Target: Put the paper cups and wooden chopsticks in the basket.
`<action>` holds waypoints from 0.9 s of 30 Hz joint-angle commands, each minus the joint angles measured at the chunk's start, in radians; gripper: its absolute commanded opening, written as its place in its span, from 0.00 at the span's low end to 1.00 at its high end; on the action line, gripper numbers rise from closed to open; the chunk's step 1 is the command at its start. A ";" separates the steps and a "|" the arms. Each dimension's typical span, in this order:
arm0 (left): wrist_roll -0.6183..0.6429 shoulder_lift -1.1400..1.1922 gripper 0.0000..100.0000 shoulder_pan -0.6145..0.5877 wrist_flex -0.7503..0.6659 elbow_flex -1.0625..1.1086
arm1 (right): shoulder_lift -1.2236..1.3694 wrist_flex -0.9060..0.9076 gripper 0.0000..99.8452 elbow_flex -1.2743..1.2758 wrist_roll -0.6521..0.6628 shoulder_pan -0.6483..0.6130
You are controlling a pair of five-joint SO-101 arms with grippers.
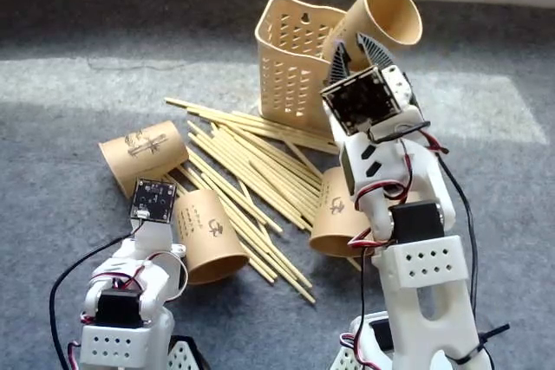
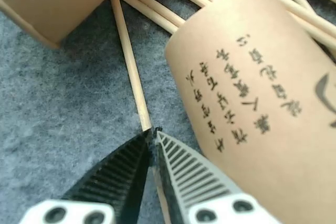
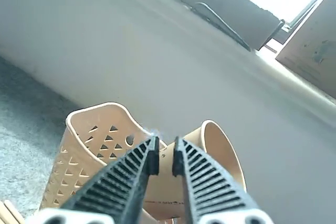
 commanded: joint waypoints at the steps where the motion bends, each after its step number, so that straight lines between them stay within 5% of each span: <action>1: -0.008 -0.010 0.01 -0.002 0.005 0.019 | -0.002 -0.031 0.02 -0.064 -0.043 0.021; 11: -0.008 -0.010 0.01 -0.002 0.005 0.019 | 0.015 -0.294 0.02 -0.059 -0.044 0.058; 27: -0.008 -0.010 0.01 -0.002 0.005 0.019 | 0.371 -0.303 0.02 -0.134 -0.044 0.070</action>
